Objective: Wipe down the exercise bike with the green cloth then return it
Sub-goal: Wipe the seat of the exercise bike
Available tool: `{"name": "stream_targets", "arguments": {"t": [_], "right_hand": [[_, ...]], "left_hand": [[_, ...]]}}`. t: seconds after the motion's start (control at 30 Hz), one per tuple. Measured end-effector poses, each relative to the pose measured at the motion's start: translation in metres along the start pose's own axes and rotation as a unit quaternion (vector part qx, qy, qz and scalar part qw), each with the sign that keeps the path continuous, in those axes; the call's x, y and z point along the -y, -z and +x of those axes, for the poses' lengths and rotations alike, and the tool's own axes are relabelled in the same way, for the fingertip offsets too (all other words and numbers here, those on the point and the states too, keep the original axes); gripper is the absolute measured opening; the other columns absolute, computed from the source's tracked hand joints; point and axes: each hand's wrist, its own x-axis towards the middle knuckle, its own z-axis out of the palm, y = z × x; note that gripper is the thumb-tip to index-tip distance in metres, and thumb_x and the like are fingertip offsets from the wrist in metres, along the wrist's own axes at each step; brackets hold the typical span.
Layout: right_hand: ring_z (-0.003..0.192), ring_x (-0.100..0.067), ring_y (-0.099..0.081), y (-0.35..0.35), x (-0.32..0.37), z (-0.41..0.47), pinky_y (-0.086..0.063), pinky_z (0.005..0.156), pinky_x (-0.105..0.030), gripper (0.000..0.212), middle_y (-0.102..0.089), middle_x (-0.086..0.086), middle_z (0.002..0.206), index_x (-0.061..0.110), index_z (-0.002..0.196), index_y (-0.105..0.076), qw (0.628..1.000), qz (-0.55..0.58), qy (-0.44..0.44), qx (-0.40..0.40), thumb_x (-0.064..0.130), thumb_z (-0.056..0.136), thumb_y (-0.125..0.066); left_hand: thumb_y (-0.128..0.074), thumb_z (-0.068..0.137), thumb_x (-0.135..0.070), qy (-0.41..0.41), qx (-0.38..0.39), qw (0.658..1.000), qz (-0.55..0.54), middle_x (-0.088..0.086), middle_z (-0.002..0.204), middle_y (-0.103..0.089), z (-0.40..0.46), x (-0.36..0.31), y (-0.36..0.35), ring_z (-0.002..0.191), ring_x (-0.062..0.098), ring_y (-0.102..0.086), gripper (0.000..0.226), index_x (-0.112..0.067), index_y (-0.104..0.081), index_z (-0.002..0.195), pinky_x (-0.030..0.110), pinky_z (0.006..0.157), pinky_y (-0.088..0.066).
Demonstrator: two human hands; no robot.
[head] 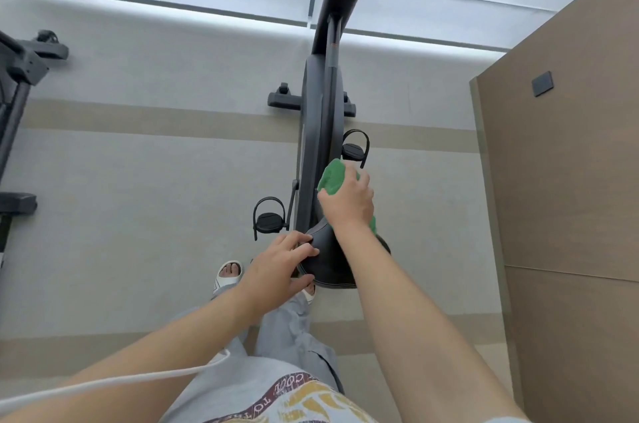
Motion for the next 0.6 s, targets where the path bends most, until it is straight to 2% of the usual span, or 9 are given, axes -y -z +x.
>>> {"name": "stream_targets", "arguments": {"t": [0.1, 0.17, 0.23, 0.3, 0.43, 0.5, 0.6], "right_hand": [[0.118, -0.04, -0.053, -0.019, -0.007, -0.029, -0.053, 0.095, -0.055, 0.108, -0.04, -0.017, 0.149, 0.023, 0.161, -0.015, 0.993, -0.101, -0.008, -0.056, 0.05, 0.078, -0.078], [0.118, -0.04, -0.053, -0.021, -0.007, -0.029, -0.053, 0.094, -0.055, 0.112, -0.039, -0.018, 0.149, 0.023, 0.161, -0.012, 0.991, -0.119, -0.011, -0.063, 0.051, 0.077, -0.08], [0.114, -0.039, -0.054, -0.016, -0.001, -0.014, -0.054, 0.087, -0.05, 0.097, -0.043, -0.016, 0.139, 0.024, 0.156, -0.02, 0.995, -0.085, -0.029, -0.042, 0.051, 0.082, -0.077], [0.11, -0.039, -0.057, -0.01, 0.006, 0.004, -0.051, 0.079, -0.045, 0.074, -0.048, -0.014, 0.129, 0.024, 0.145, -0.037, 0.997, -0.057, -0.046, -0.022, 0.047, 0.086, -0.075], [0.106, -0.037, -0.065, 0.001, 0.021, 0.039, -0.049, 0.08, -0.039, 0.034, -0.064, -0.011, 0.117, 0.02, 0.114, -0.061, 0.996, -0.056, -0.054, 0.037, 0.031, 0.082, -0.07], [0.107, -0.034, -0.068, 0.006, 0.026, 0.054, -0.05, 0.08, -0.036, 0.029, -0.069, -0.008, 0.113, 0.02, 0.109, -0.065, 0.992, -0.082, -0.05, 0.083, 0.027, 0.081, -0.068], [0.108, -0.032, -0.069, 0.011, 0.031, 0.066, -0.052, 0.083, -0.035, 0.033, -0.07, -0.006, 0.113, 0.021, 0.113, -0.07, 0.989, -0.092, -0.037, 0.111, 0.029, 0.082, -0.067]], "left_hand": [[-0.082, 0.086, -0.03, -0.001, -0.001, 1.0, -0.006, -0.002, 0.142, -0.058, 0.0, 0.0, 0.001, 0.13, 0.022, -0.057, 0.043, -0.019, -0.07, 0.126, 0.041, 0.088, -0.06], [-0.084, 0.085, -0.028, -0.006, 0.0, 1.0, -0.011, -0.001, 0.14, -0.06, 0.001, 0.001, 0.002, 0.128, 0.024, -0.058, 0.043, -0.018, -0.071, 0.125, 0.039, 0.091, -0.058], [-0.085, 0.085, -0.027, -0.002, 0.003, 1.0, -0.019, -0.002, 0.141, -0.059, 0.003, 0.001, 0.004, 0.128, 0.023, -0.058, 0.044, -0.019, -0.071, 0.126, 0.038, 0.092, -0.057], [-0.085, 0.086, -0.028, 0.005, 0.006, 1.0, -0.027, -0.005, 0.14, -0.058, 0.005, 0.001, 0.006, 0.128, 0.02, -0.056, 0.043, -0.021, -0.071, 0.126, 0.037, 0.091, -0.057], [-0.088, 0.082, -0.028, 0.012, 0.015, 1.0, -0.019, -0.008, 0.134, -0.056, 0.011, 0.0, 0.009, 0.123, 0.015, -0.056, 0.043, -0.024, -0.069, 0.121, 0.03, 0.082, -0.054], [-0.089, 0.08, -0.025, 0.016, 0.018, 1.0, -0.013, -0.008, 0.13, -0.056, 0.013, -0.001, 0.008, 0.12, 0.018, -0.056, 0.043, -0.024, -0.069, 0.118, 0.034, 0.078, -0.056], [-0.088, 0.08, -0.024, 0.026, 0.017, 1.0, -0.004, -0.01, 0.129, -0.055, 0.013, -0.001, 0.005, 0.119, 0.018, -0.055, 0.044, -0.025, -0.067, 0.118, 0.041, 0.072, -0.059]]}}
